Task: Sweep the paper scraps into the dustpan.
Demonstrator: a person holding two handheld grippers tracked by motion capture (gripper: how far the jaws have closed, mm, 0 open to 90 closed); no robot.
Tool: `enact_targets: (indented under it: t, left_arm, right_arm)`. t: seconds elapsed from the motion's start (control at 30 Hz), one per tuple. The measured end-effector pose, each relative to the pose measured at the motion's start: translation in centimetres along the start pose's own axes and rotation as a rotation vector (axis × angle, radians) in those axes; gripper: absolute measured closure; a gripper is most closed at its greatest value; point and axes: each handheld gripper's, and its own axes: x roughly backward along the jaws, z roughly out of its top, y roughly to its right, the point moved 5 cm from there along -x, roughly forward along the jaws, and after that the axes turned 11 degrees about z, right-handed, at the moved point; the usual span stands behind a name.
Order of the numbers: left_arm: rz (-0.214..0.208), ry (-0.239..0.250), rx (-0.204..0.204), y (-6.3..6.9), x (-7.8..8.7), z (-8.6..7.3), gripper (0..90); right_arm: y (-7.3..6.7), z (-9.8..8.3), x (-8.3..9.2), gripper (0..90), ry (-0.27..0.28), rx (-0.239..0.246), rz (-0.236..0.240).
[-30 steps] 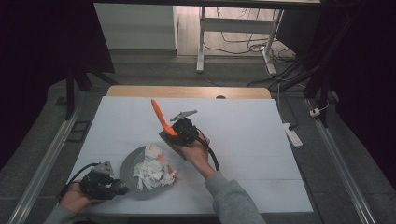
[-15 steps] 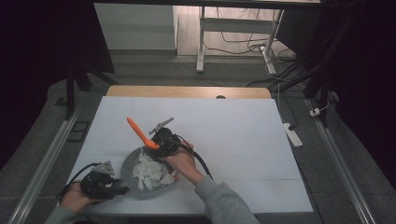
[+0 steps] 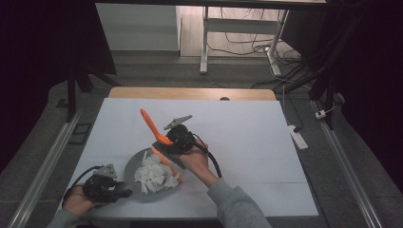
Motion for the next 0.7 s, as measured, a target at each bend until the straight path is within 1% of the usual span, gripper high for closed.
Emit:
enact_targets:
  t: [0.13,0.23,0.33,0.4,0.5,0.57,0.63,0.7]
  left_arm:
    - [0.000,-0.003,-0.002,0.1,-0.2,0.0,61.3]
    - [0.000,0.000,0.000,0.1,-0.1,0.0,61.3]
    - [0.002,-0.003,0.001,0.1,-0.2,0.0,61.3]
    - [0.002,-0.002,0.004,0.2,-0.2,0.1,61.3]
    - [0.005,-0.005,-0.002,0.3,-0.2,0.3,61.3]
    - [0.006,-0.002,-0.005,0.5,-0.3,0.4,61.3]
    - [0.007,-0.001,-0.005,0.6,-0.3,0.5,61.3]
    - [0.010,-0.006,-0.008,0.6,-0.3,0.5,61.3]
  right_arm:
    - [0.7,-0.4,1.0,69.9,0.011,-0.013,-0.028]
    - [1.4,-1.1,1.7,69.9,0.013,-0.031,-0.054]
    - [1.8,-2.0,1.9,69.9,0.010,-0.062,-0.068]
    - [2.0,-2.8,1.8,69.9,-0.005,-0.073,-0.070]
    - [1.6,-3.6,1.1,69.9,-0.026,-0.078,-0.058]
    - [1.2,-3.9,0.4,69.9,-0.041,-0.066,-0.045]
    - [0.6,-4.0,-0.4,70.0,-0.045,-0.065,-0.025]
    - [-0.2,-3.8,-1.1,70.0,-0.038,-0.062,0.007]
